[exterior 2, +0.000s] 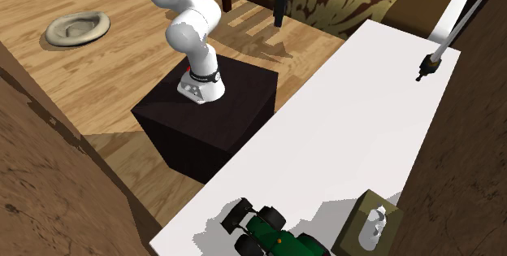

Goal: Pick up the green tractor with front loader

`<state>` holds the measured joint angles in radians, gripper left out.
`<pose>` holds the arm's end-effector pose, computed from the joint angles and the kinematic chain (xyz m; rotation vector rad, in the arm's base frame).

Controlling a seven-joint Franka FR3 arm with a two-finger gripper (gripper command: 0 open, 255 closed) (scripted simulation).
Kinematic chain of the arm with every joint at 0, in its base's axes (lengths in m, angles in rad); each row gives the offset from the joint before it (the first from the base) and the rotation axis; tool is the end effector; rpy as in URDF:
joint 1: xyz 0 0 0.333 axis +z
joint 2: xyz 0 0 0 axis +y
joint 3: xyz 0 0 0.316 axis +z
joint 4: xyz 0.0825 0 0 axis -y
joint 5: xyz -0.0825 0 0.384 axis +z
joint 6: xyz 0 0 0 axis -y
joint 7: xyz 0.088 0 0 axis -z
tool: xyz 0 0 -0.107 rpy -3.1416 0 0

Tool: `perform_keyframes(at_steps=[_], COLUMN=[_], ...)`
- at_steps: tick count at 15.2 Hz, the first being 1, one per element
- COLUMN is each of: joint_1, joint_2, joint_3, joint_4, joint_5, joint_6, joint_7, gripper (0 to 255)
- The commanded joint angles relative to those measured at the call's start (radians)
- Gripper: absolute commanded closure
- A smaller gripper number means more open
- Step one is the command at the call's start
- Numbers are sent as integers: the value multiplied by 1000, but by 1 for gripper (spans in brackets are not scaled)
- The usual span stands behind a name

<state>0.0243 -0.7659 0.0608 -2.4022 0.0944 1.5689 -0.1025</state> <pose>0.3078 0.0408 0.5620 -3.0758 -0.2561 0.1039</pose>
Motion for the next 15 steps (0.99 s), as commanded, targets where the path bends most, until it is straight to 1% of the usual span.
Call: perform_keyframes(at_steps=[1,8,15], joint_1=[0,-39,-65], joint_2=[0,41,167], joint_3=[0,-165,-330], joint_4=[0,-38,-2], joint_5=[0,-118,-205], joint_6=[0,88,198], joint_7=[0,-245,-486], gripper=[0,0,0])
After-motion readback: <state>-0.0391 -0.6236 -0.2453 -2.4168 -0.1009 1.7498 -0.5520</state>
